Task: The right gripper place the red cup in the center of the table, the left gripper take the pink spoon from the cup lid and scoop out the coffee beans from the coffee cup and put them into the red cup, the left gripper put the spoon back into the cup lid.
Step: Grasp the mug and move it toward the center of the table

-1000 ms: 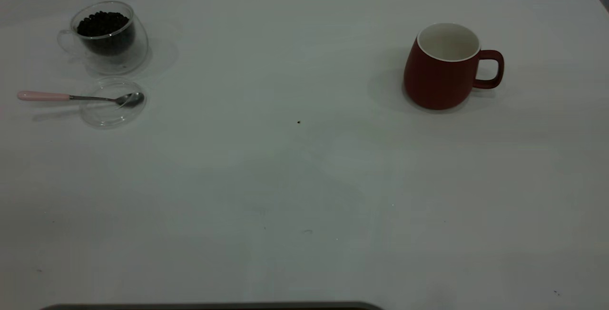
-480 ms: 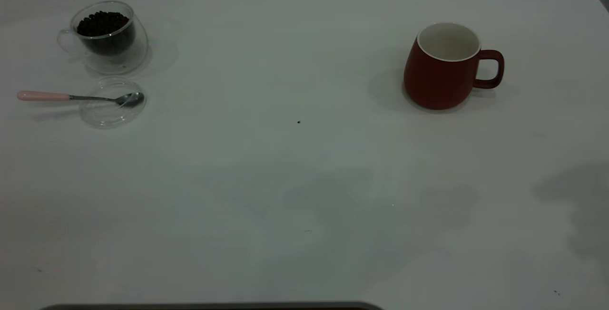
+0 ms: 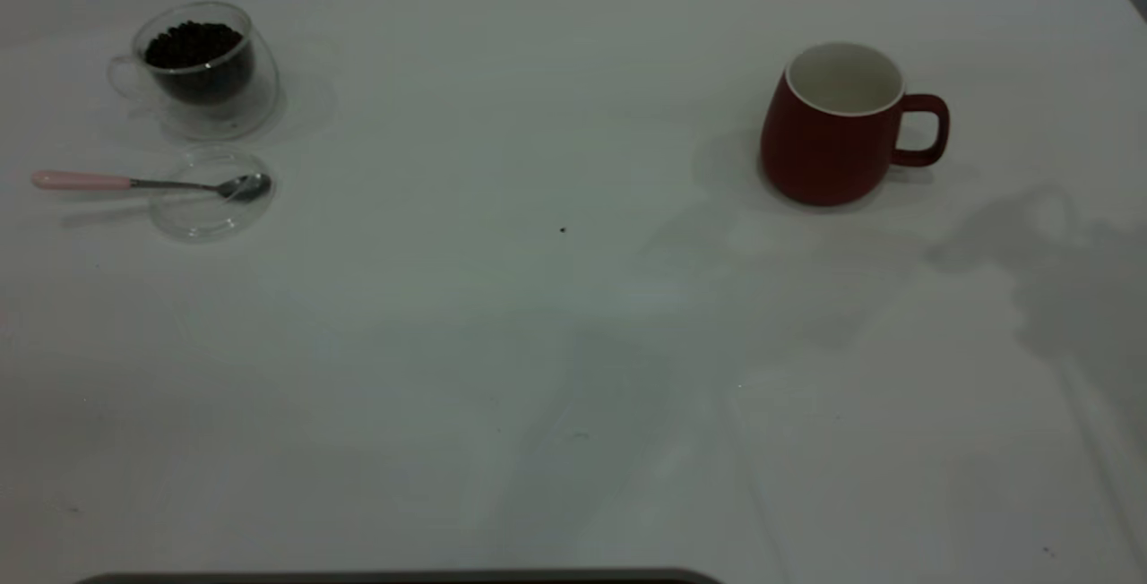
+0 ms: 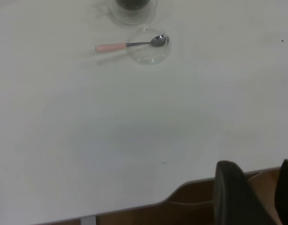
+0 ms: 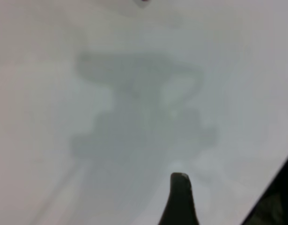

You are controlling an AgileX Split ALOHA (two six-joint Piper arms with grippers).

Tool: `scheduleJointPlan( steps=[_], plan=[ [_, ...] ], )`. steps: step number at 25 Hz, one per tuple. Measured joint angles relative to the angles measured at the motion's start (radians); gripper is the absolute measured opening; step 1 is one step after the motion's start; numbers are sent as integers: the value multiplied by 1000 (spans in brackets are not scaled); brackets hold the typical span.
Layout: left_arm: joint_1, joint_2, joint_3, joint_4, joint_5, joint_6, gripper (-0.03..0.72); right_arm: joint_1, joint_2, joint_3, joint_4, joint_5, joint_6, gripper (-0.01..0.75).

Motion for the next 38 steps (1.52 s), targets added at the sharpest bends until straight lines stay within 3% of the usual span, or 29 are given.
scheduleJointPlan(
  steps=[11,19,31,38],
  plan=[
    [0,0,0,0,0,-1,277,73,329,-188,-3,-79,-187,638],
    [0,0,0,0,0,-2,277,131,401,-229,-3,-196,-327,628],
    [0,0,0,0,0,-2,277,136,475,-268,-3,-288,-344,616],
    [0,0,0,0,0,-2,277,188,479,-268,-4,-327,-347,602]
  ],
)
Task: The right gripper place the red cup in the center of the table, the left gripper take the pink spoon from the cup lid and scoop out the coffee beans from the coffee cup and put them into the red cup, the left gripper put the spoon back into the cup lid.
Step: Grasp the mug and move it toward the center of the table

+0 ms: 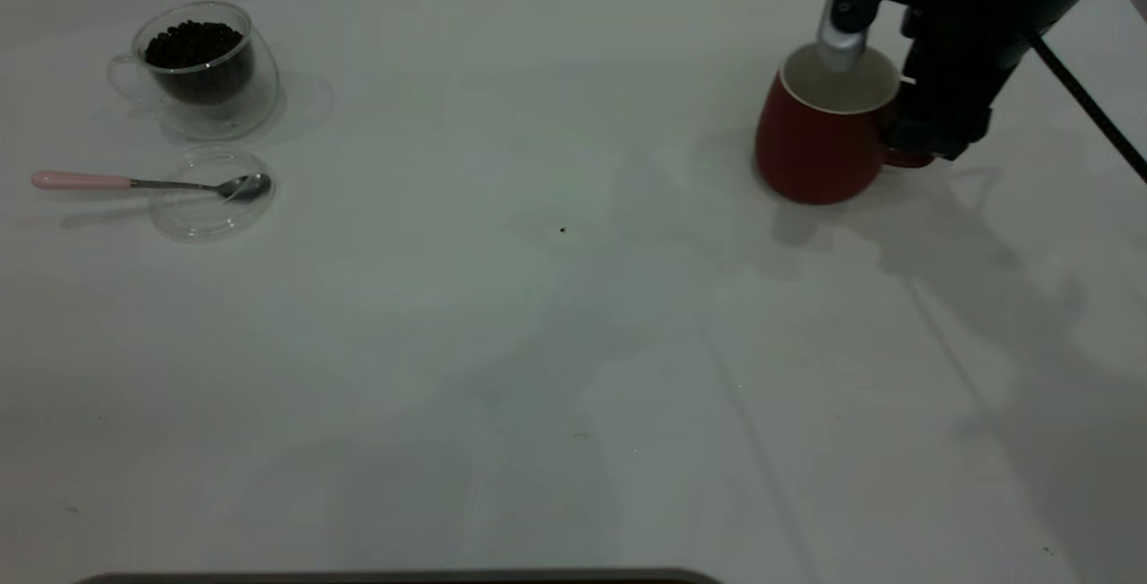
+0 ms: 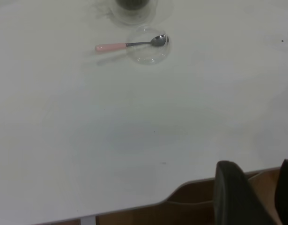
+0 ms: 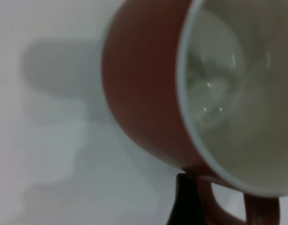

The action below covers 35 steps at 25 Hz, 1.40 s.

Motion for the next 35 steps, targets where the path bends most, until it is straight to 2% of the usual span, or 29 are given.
scheduleJointPlan(
  steps=[7,23,27,31,35],
  plan=[
    [0,0,0,0,0,0,277,73,6,0,1,-47,17,596],
    [0,0,0,0,0,2,277,298,34,0,1,-269,293,595],
    [0,0,0,0,0,2,277,336,34,0,1,-311,313,593],
    [0,0,0,0,0,2,277,342,14,0,18,-291,316,592],
    [0,0,0,0,0,2,277,342,-102,0,73,-145,316,591]
  ],
)
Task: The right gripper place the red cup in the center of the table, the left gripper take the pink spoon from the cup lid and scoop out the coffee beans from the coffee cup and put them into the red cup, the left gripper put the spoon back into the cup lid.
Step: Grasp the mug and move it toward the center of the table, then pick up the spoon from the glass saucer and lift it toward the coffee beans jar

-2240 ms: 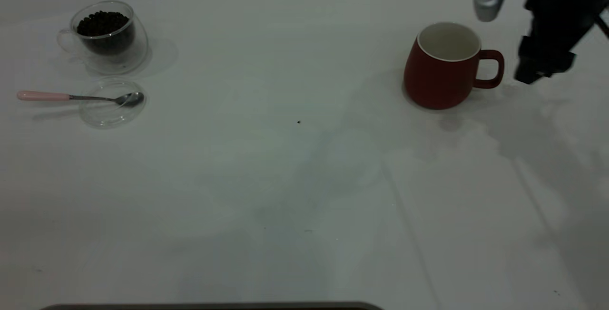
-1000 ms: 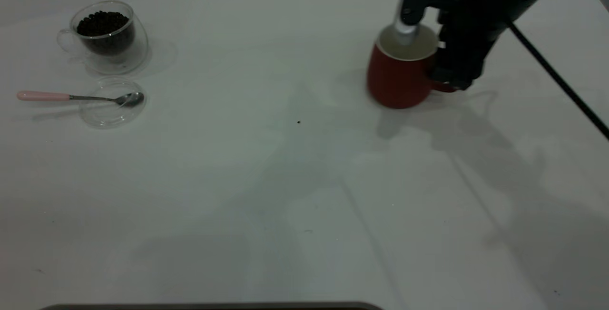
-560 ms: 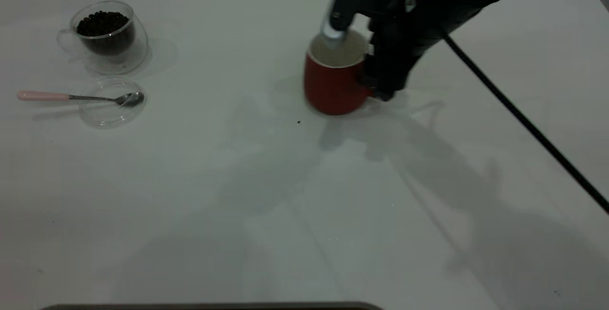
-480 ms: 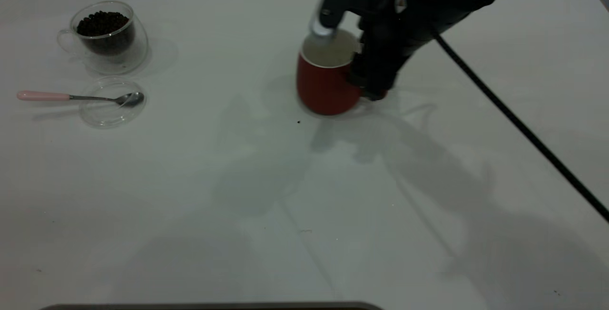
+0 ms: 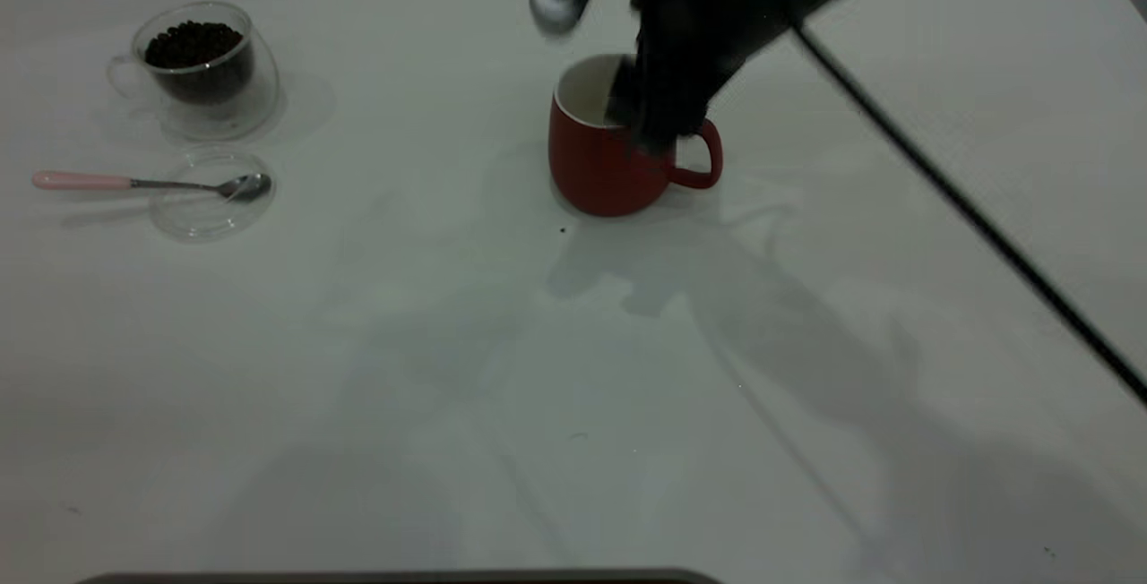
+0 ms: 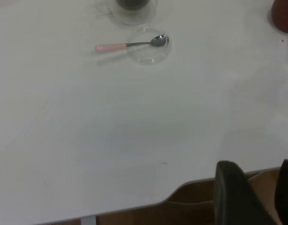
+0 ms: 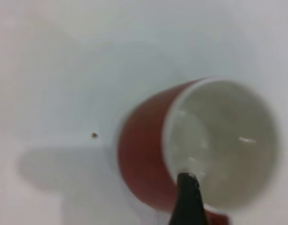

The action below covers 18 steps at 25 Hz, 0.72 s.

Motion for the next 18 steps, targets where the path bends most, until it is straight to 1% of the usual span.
scheduleJointPlan(
  steps=[2,5,9,14,16,18],
  plan=[
    [0,0,0,0,0,0,277,0,-84,0,14,114,6,591],
    [0,0,0,0,0,0,277,0,-234,0,56,337,49,591],
    [0,0,0,0,0,-1,277,-5,-451,0,73,633,190,591],
    [0,0,0,0,0,-1,277,-13,-675,0,47,1018,389,591],
    [0,0,0,0,0,-2,277,-13,-733,0,36,1147,451,591],
    [0,0,0,0,0,-2,277,-13,-780,1,29,1242,490,591]
  ],
)
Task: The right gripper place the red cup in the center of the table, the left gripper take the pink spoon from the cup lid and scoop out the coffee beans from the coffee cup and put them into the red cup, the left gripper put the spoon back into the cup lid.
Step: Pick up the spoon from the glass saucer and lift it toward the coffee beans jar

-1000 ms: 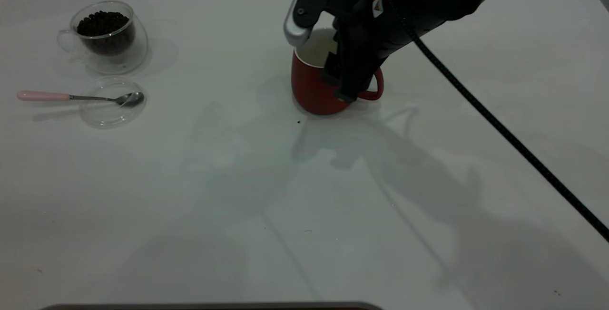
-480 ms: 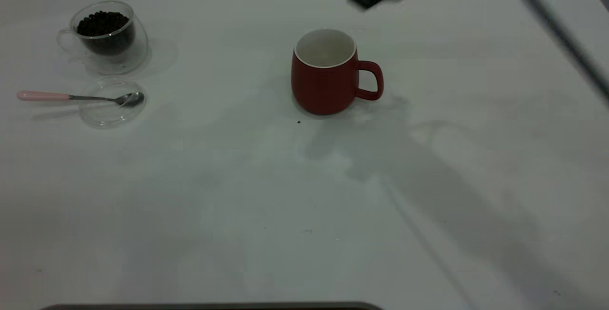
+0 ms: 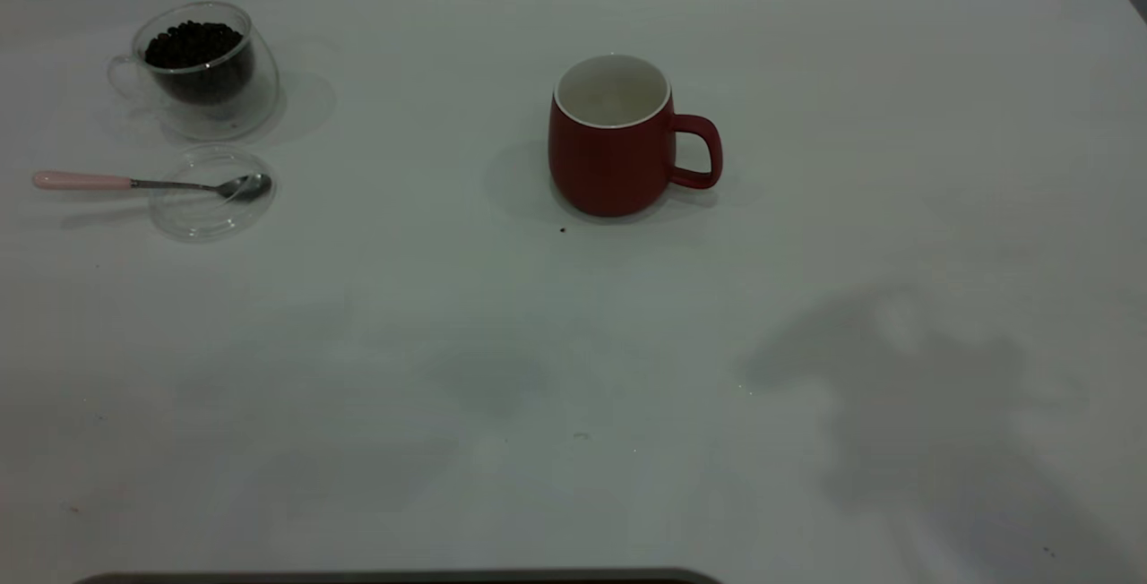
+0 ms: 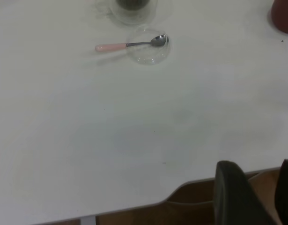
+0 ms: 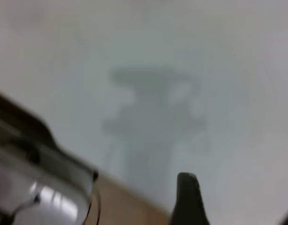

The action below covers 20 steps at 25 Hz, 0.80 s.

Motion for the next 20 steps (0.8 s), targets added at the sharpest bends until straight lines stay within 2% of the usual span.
scheduleJointPlan(
  steps=[2,8,20],
  plan=[
    [0,0,0,0,0,0,277,0,-36,6,0,41,35,591],
    [0,0,0,0,0,0,277,0,-192,83,13,51,16,591],
    [0,0,0,0,0,0,277,-6,-667,457,100,61,49,591]
  ],
)
